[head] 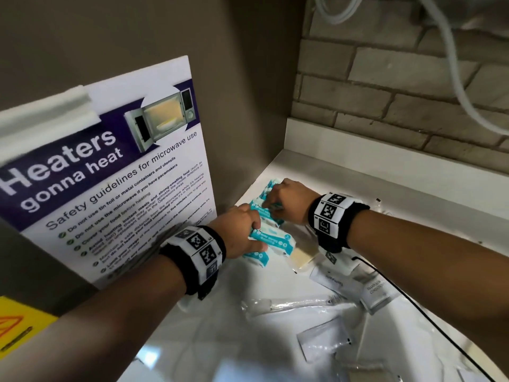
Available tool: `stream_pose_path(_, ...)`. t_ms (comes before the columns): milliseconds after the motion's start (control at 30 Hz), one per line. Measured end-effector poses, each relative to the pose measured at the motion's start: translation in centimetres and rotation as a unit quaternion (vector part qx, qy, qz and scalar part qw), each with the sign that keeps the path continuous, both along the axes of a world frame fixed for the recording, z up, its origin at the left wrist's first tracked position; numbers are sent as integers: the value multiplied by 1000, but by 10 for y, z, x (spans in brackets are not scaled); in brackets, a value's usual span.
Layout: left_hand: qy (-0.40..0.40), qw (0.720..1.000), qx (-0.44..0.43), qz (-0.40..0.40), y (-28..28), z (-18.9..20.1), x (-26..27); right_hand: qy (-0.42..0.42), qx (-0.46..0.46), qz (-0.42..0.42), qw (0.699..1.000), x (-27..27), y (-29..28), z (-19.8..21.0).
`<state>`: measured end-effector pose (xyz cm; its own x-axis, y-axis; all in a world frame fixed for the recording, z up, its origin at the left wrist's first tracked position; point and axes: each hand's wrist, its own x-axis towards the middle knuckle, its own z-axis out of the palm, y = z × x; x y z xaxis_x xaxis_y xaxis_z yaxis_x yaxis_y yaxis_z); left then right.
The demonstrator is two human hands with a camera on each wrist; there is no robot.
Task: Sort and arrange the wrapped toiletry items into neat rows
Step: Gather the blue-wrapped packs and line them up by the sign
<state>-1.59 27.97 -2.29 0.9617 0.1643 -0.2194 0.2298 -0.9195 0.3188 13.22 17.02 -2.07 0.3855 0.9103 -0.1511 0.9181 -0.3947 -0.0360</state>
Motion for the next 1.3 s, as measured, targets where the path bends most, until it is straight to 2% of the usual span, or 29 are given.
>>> stream_pose_path(200,-9,997,68,-25,-3,6,-3,-43,-19,57,997,0,-6,4)
stream_pose_path(367,-18,994,103,-16,-7,12,-1,-11,-29,32,999,1,-13,8)
stream_pose_path(467,-33,995,86,-37,-15,10,-1,16,-15,6,1000,-2,-13,11)
stream_pose_path(600,-5,992,88,-87,-25,5,-4,41,-24,-2,999,-6,-10,7)
stream_pose_path(800,17,986,142,-80,-17,3,-7,36,-23,11,999,0,-11,0)
stream_pose_path(1033,6,984,155,-84,-19,-1,-15,32,-12,34,999,-1,-12,0)
stream_pose_path(1300,13,985,149,-86,-18,-3,-14,47,-6,20,999,-2,-9,1)
